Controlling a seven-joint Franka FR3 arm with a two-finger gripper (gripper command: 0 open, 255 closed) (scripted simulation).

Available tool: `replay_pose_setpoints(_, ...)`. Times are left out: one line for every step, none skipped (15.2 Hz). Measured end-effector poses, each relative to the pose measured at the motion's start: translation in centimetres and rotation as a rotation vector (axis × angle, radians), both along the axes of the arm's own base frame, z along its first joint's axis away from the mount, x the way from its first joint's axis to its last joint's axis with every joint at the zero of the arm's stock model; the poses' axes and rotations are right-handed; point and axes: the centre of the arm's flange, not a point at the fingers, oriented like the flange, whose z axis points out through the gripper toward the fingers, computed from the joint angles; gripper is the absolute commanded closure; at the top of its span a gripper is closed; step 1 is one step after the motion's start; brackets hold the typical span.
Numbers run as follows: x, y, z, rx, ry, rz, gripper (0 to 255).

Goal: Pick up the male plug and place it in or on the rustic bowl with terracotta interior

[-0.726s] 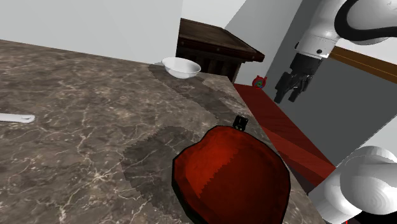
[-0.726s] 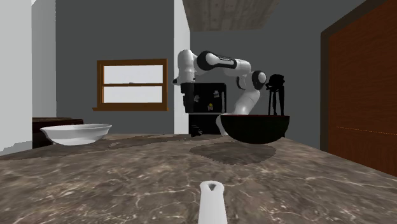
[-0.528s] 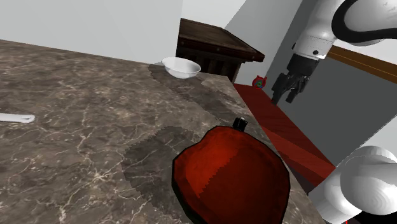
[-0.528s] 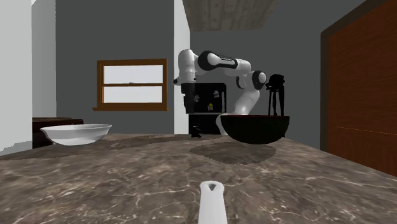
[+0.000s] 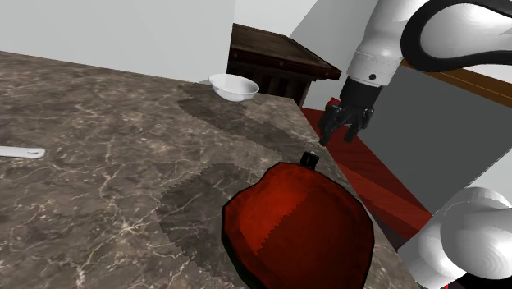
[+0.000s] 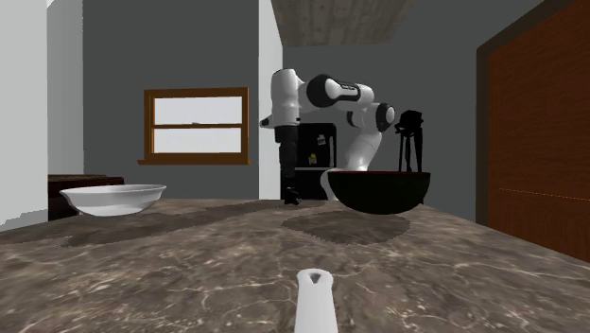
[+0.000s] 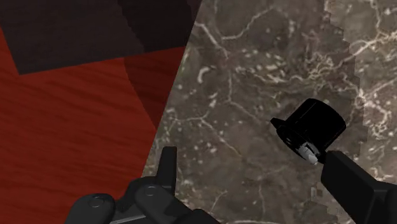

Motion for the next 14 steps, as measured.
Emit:
replay_pose_setpoints(0.6, 1.4, -0.3, -0.005, -0.002, -0.006, 0)
replay_pose_setpoints(0.8, 2.8, -0.8, -0.01, -0.002, -0.012, 0)
replay_pose_setpoints(1.1, 4.0, -1.0, -0.015, -0.004, -0.018, 0)
replay_pose_setpoints(1.1, 4.9, -1.3, -0.018, -0.005, -0.023, 0)
replay_pose_setpoints(1.1, 5.6, -1.6, -0.019, -0.005, -0.025, 0)
replay_pose_setpoints(1.3, 5.8, -2.1, -0.02, -0.006, -0.026, 0)
replay_pose_setpoints(1.3, 6.0, -2.5, -0.02, -0.005, -0.027, 0)
replay_pose_setpoints(1.4, 6.0, -3.0, -0.02, -0.005, -0.027, 0)
replay_pose_setpoints(1.5, 6.0, -3.6, -0.02, -0.005, -0.028, 0)
replay_pose_setpoints(1.4, 6.0, -4.1, -0.02, -0.005, -0.028, 0)
replay_pose_setpoints(1.3, 6.0, -4.7, -0.02, -0.005, -0.028, 0)
replay_pose_setpoints(1.3, 6.1, -5.1, -0.02, -0.005, -0.028, 0)
replay_pose_setpoints(1.3, 6.1, -5.3, -0.021, -0.005, -0.028, 0)
replay_pose_setpoints(1.3, 6.1, -5.4, -0.02, -0.006, -0.028, 0)
